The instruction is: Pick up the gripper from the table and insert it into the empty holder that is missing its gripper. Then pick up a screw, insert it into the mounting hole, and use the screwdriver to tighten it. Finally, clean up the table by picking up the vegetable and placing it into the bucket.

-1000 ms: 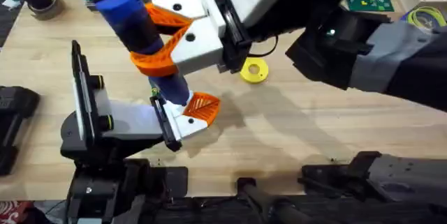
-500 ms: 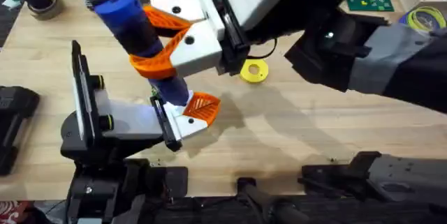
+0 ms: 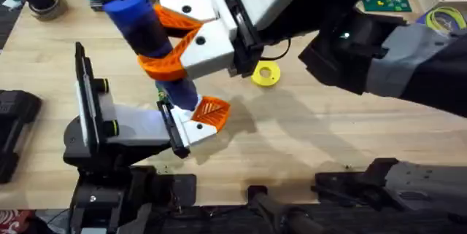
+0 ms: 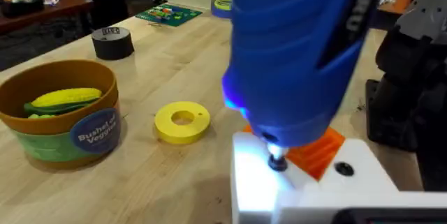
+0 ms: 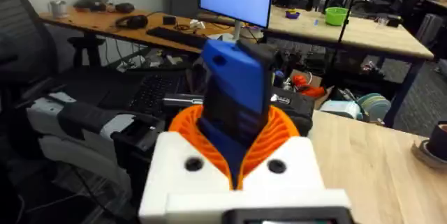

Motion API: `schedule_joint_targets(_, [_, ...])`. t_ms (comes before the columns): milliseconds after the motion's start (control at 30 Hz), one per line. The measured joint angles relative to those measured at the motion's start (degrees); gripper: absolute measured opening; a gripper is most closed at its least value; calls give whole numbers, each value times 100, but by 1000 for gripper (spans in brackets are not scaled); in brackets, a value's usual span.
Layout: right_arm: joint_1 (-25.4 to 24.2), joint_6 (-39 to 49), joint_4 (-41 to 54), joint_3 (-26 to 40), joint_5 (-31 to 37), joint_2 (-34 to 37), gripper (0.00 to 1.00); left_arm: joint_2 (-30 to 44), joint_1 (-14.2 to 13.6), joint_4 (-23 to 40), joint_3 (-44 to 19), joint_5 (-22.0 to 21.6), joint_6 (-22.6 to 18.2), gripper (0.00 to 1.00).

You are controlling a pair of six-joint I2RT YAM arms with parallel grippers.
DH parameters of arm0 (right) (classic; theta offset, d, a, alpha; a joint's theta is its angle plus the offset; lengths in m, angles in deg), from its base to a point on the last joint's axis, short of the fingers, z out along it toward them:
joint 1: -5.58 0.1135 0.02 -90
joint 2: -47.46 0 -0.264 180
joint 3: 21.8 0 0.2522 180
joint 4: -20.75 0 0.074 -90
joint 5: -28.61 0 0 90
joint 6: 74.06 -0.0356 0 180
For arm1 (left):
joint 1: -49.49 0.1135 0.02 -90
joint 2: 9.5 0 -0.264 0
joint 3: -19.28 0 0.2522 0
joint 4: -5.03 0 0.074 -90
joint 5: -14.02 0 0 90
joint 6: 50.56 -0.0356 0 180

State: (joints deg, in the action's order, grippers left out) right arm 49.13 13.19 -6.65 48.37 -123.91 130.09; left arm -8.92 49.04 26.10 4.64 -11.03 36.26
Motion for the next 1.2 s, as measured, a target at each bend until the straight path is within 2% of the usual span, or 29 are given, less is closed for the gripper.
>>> schedule_joint_targets(1000, [-28, 28, -29, -33, -183, -2, 24, 0, 0, 2, 0, 20, 15, 4])
schedule_joint_targets(1200, [-28, -22, -288, -98, -192, -2, 24, 0, 0, 2, 0, 20, 13, 4])
